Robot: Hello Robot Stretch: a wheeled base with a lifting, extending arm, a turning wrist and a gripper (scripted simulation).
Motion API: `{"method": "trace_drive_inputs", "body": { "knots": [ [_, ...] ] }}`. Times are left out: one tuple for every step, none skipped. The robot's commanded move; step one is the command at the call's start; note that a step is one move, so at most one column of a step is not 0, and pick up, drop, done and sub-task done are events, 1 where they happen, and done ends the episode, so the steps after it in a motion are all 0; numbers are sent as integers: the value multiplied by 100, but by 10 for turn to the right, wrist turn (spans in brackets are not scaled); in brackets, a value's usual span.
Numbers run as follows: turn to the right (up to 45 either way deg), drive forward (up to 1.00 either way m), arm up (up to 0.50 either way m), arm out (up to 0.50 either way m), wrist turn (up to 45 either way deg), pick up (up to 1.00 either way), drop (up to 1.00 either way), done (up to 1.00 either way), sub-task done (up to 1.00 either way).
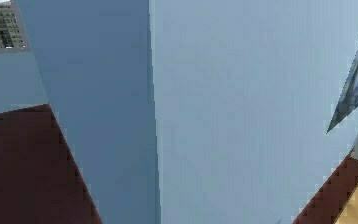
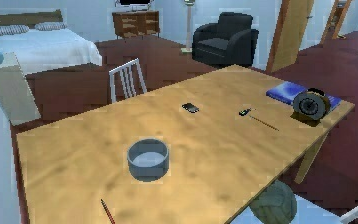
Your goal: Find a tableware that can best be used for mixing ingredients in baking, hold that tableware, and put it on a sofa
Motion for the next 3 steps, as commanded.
{"method": "trace_drive_inputs", "body": {
  "knots": [
    [0,0,50,0,0,0,0,0,0],
    [0,0,36,0,0,0,0,0,0],
    [0,0,0,26,0,0,0,0,0]
  ]
}}
